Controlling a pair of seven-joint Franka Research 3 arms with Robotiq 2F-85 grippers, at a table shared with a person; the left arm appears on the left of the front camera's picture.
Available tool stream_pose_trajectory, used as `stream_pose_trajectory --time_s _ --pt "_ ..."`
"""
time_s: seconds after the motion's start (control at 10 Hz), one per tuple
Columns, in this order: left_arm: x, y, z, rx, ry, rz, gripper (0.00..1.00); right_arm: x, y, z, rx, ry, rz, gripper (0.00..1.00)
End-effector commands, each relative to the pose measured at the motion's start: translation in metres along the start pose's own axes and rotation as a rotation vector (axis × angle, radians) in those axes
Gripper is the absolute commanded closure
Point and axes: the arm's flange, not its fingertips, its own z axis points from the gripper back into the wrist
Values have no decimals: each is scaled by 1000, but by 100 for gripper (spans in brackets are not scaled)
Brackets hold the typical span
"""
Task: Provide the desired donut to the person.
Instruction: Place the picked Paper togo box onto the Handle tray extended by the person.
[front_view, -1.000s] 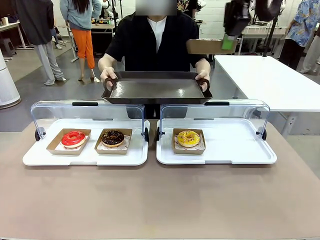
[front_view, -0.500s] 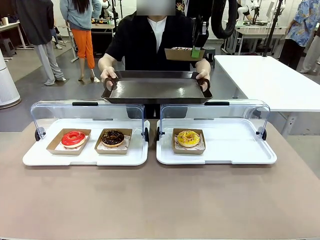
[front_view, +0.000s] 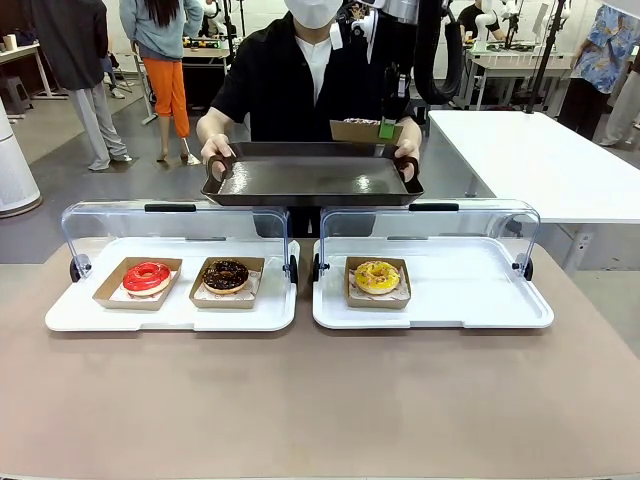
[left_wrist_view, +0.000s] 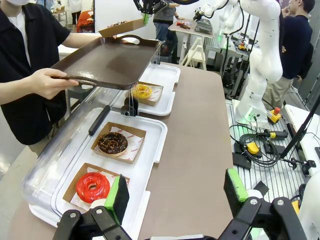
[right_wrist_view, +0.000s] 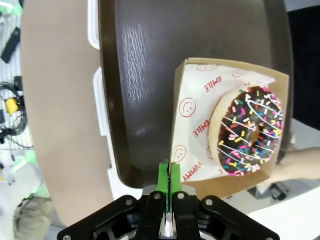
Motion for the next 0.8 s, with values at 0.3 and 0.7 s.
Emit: stream_pose_trajectory --time_s 0.3,0.7 --pt "1 -1 1 -2 -17 -13 0 -5 -13 -24 94 -21 17 99" --pt "1 -1 1 -2 -17 -13 0 -6 -18 -37 130 -7 42 99"
